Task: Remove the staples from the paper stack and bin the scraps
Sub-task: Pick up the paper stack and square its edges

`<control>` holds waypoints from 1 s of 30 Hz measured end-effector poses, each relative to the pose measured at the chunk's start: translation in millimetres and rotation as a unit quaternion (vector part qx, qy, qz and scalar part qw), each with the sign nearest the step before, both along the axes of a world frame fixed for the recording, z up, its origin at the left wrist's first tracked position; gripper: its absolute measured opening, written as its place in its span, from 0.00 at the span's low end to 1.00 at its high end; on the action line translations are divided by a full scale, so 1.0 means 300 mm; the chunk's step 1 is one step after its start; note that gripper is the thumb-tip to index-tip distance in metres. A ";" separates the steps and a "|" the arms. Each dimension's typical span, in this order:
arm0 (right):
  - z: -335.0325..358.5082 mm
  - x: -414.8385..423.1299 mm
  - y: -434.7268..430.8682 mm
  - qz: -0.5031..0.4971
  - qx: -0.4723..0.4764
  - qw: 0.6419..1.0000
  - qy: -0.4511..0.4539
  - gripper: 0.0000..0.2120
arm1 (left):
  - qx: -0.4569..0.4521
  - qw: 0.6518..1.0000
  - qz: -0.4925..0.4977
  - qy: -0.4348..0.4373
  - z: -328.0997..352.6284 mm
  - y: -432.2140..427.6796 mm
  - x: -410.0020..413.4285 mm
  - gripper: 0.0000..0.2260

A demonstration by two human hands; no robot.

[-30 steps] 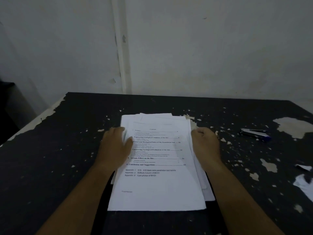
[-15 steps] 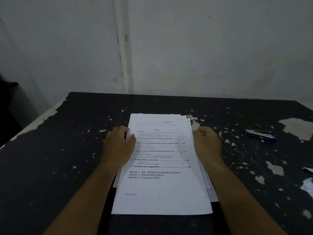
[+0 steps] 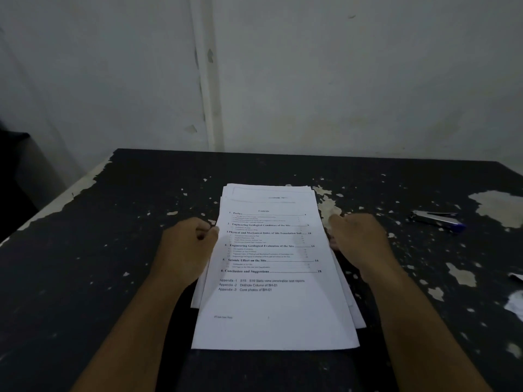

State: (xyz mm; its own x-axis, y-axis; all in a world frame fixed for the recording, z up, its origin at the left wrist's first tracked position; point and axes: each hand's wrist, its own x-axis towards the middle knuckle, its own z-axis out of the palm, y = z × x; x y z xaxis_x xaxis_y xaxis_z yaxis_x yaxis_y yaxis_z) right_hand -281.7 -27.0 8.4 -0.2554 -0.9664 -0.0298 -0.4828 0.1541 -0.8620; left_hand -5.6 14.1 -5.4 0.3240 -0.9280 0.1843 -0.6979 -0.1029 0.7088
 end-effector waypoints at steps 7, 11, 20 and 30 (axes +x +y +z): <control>0.048 -0.050 0.041 -0.004 0.066 0.997 -0.032 0.22 | -0.002 1.000 0.016 -0.005 0.050 0.046 0.031 0.06; 0.063 -0.053 0.092 0.007 0.132 0.988 -0.082 0.19 | 0.099 0.995 -0.008 0.028 0.059 0.076 0.032 0.09; 0.126 -0.053 0.158 0.032 0.171 0.983 -0.061 0.17 | 0.106 0.993 -0.022 0.036 0.085 0.132 -0.007 0.11; 0.118 -0.057 0.217 0.079 0.162 0.982 0.056 0.14 | 0.165 0.974 -0.125 -0.092 0.093 0.177 -0.022 0.24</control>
State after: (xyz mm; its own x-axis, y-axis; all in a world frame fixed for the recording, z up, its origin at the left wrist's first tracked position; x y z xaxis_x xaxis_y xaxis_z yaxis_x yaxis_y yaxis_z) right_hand -298.8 38.0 43.8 -0.1227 -0.9385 -0.3226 -0.6116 0.3275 -0.7202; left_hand -12.1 67.1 22.4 0.0705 -0.9921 -0.1042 -0.8420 -0.1152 0.5270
